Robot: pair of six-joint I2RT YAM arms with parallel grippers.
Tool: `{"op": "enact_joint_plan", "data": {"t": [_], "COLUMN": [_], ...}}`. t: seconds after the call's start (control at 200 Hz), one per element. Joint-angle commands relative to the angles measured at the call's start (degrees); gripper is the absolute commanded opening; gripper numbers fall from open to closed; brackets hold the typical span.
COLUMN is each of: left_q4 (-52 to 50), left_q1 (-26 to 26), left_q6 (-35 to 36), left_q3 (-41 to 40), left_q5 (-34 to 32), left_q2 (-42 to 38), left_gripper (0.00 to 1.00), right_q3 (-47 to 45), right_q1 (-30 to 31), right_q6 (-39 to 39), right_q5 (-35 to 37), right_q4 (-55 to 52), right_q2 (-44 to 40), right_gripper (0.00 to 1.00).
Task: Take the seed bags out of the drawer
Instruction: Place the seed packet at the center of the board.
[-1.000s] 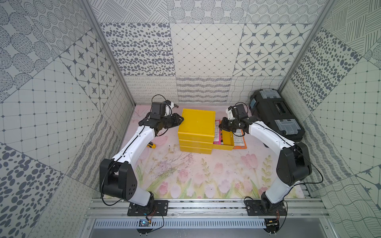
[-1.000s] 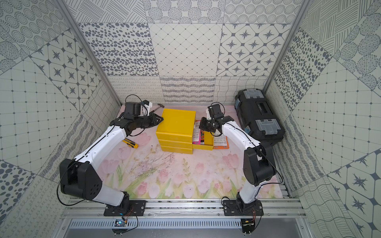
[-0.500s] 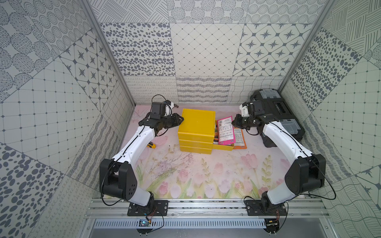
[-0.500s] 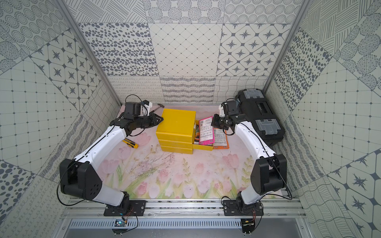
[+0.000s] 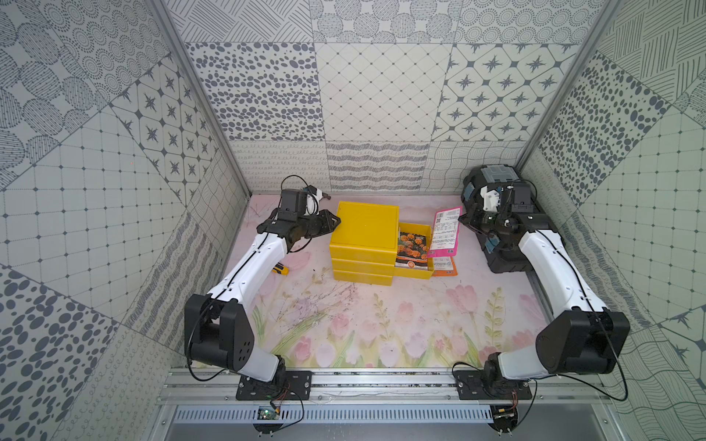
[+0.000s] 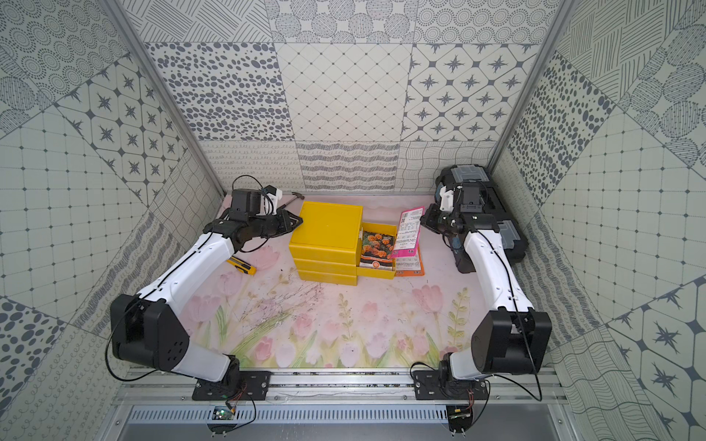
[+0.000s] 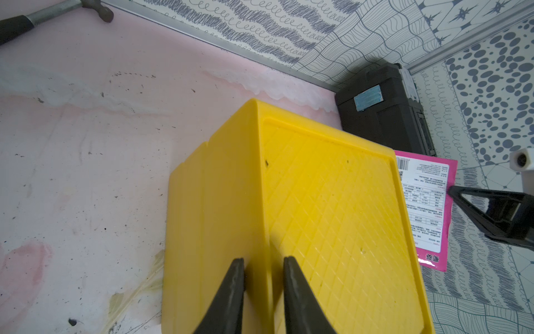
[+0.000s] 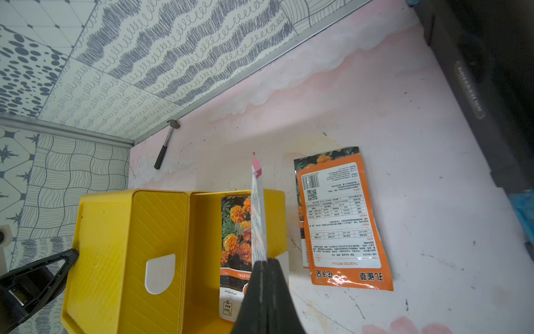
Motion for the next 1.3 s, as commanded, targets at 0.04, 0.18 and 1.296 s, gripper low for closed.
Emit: {"op": "enact_joint_plan", "data": {"t": [0.04, 0.18, 1.296], "left_q4": [-14.17, -14.17, -13.99], "left_q1": [-0.34, -0.28, -0.32], "left_q6": [1.15, 1.18, 0.98], "left_q3": [-0.79, -0.80, -0.87], "left_q5": [-0.46, -0.37, 0.03], "left_q2": [1.19, 1.20, 1.52], "left_gripper": [0.26, 0.26, 0.26], "right_q3": [-1.05, -2.23, 1.28], "right_q1": [-3.11, -3.97, 5.87], "right_q6": [-1.39, -2.18, -12.56], "right_q5": [0.91, 5.71, 20.00], "right_q4": [0.94, 1.03, -1.12], "right_q2": [-2.84, -2.91, 22.82], "right_gripper": [0.00, 0.00, 0.00]}}
